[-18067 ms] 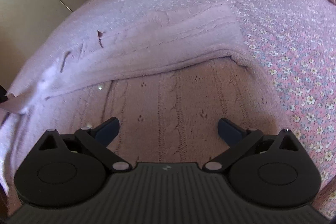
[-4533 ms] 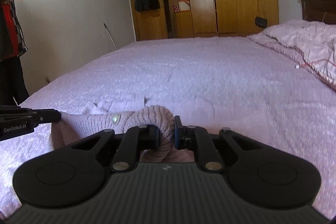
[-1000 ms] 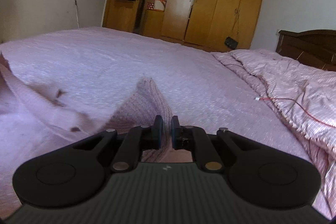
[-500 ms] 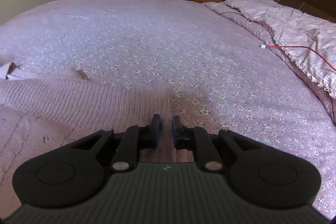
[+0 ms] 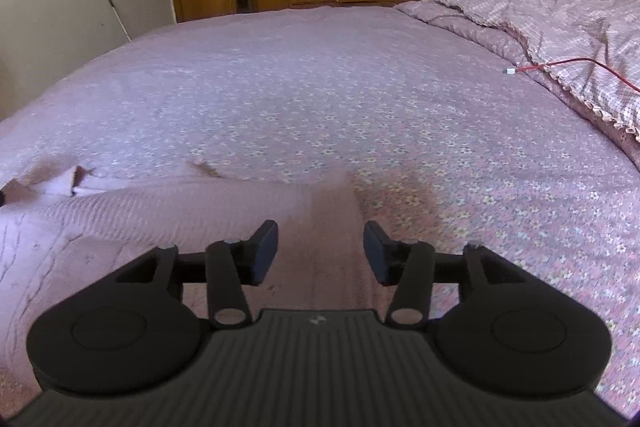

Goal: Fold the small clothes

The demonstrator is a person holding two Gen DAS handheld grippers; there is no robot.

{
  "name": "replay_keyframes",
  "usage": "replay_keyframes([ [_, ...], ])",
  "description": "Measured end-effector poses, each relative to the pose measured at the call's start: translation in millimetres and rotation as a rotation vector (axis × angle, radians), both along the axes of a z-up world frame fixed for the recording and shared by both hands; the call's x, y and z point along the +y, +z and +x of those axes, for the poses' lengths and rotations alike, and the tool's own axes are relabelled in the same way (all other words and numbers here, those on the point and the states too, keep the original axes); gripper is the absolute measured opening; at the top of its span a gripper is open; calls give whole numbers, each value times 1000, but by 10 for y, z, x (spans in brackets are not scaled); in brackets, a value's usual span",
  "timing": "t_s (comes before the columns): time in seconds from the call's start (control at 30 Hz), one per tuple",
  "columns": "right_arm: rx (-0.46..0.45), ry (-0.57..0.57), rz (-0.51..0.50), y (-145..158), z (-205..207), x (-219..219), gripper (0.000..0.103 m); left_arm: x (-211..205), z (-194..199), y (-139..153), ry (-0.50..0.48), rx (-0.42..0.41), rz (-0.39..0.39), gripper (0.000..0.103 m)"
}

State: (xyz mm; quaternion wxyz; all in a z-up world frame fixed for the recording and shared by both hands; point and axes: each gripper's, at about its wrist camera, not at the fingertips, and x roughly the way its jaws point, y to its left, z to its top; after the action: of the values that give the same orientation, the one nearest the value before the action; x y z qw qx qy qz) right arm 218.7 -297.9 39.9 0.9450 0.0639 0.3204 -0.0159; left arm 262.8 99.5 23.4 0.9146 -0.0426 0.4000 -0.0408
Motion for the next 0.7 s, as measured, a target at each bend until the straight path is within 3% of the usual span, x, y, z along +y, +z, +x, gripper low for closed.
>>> replay_keyframes([
  [0.07, -4, 7, -11, -20, -34, 45, 58, -36, 28, -47, -10, 2, -12, 51],
  [0.1, -4, 7, -23, -40, -45, 67, 58, -67, 19, -34, -29, -14, -4, 15],
  [0.17, 1, 2, -30, -77, -59, 88, 58, -118, -17, 54, -75, -56, -29, 14],
  [0.23, 7, -3, -20, -112, -71, 84, 58, -129, -133, 268, -99, -180, -67, 14],
  [0.3, 5, -9, -19, -136, -82, 74, 59, -104, -233, 516, -61, -322, -44, 14],
  [0.37, 3, -19, -18, -168, -92, 61, 59, -13, -215, 614, -28, -365, -52, 14],
  [0.43, 11, -27, -7, -204, -92, 42, 59, 33, -152, 554, 1, -353, 0, 14],
  [0.57, 15, -23, -11, -247, -83, 39, 60, 38, -7, 183, -11, -193, 114, 20],
  [0.67, 21, -16, -24, -245, -71, 55, 60, 54, -33, 53, 13, -145, 144, 26],
  [0.7, 23, -13, -26, -244, -63, 54, 60, 86, -49, 71, 23, -149, 132, 34],
])
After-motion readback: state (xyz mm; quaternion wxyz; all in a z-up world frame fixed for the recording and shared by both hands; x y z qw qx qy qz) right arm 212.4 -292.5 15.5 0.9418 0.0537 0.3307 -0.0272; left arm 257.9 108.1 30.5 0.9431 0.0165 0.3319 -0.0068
